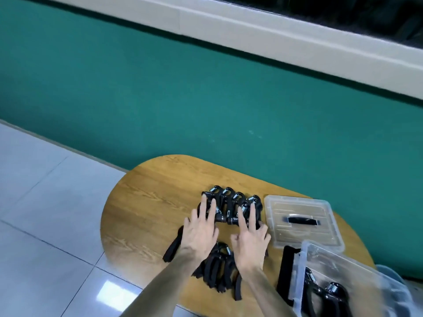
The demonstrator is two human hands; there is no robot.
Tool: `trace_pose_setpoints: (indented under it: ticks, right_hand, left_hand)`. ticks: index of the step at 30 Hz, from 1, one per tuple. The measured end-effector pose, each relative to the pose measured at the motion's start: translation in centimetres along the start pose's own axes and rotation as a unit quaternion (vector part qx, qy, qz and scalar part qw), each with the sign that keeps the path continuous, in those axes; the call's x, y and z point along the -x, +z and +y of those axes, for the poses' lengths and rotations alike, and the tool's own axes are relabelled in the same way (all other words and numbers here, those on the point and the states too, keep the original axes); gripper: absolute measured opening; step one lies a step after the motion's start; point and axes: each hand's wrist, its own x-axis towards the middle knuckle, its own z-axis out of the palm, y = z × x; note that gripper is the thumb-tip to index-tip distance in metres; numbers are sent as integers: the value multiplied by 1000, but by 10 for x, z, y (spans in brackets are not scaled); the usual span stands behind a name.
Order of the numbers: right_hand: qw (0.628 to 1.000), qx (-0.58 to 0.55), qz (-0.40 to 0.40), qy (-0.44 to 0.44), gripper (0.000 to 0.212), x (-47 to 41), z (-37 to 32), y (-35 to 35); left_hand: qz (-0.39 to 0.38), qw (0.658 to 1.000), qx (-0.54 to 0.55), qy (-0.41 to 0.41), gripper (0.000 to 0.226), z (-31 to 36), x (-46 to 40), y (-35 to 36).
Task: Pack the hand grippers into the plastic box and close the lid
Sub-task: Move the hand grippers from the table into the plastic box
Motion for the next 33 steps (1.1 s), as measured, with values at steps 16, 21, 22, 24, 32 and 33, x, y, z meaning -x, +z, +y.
trace_pose_setpoints:
  ticks: [16,21,22,24,32,33]
  right_hand:
    - [992,-6,49,119,87,60,211,-77]
    - [988,-3,32,151,85,81,279,-75]
    - [987,-6,25,158,84,84,291,-72]
    - [986,-14,20,164,83,92,313,-65]
    - [978,-37,-44,202,84,107,373,-26]
    - [977,-46,-54,203,83,108,377,-21]
  left_hand:
    - [3,993,-5,119,77,227,44,19]
    - [-30,991,-4,133,79,290,59,49]
    - [-38,990,-5,134,79,301,61,56]
    - [-54,989,-13,136,78,321,64,70]
    - [-98,984,-55,136,78,361,53,125]
    - [-102,984,-56,132,77,363,50,131]
